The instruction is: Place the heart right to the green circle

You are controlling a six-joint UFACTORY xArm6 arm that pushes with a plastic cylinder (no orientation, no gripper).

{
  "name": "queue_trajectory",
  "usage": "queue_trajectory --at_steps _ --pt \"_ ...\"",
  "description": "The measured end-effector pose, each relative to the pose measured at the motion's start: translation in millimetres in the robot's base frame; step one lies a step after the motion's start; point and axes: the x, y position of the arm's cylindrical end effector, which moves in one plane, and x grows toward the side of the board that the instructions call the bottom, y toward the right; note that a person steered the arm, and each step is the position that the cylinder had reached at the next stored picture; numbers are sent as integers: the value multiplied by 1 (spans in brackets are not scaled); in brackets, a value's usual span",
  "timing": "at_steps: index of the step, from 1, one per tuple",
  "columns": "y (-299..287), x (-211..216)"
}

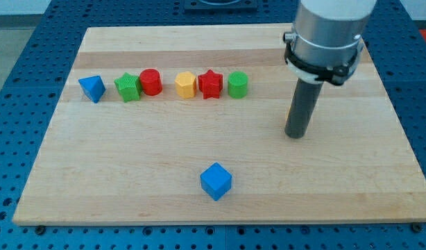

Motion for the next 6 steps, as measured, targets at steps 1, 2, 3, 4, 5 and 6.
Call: queue_trajectory --at_steps 1,2,3,4,5,6 --pt "-8 -35" --pt "-8 -32" --pt "20 -14" --pt "46 -23" --pt "27 -46" --pt "-23 -61"
